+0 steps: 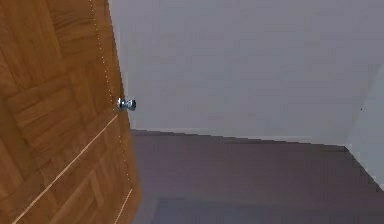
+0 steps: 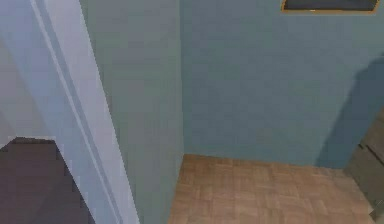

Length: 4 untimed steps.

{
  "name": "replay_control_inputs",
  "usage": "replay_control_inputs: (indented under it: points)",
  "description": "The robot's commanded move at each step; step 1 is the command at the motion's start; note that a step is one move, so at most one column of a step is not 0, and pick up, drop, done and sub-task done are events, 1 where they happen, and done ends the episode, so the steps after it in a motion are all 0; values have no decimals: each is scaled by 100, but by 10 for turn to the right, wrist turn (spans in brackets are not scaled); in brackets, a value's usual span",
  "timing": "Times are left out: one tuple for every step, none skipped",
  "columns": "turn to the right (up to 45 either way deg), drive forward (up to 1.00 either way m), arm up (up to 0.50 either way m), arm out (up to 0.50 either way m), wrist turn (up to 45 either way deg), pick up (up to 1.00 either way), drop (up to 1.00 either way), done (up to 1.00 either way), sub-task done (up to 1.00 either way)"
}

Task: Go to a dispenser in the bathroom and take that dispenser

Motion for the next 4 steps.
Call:
replay_control_inputs:
  points:
    - [0,100,0,0,0,0,0,0,0]
    - [120,0,0,0,0,0,0,0,0]
    - [0,30,0,0,0,0,0,0,0]
    - [-450,0,0,0,0,0,0,0,0]
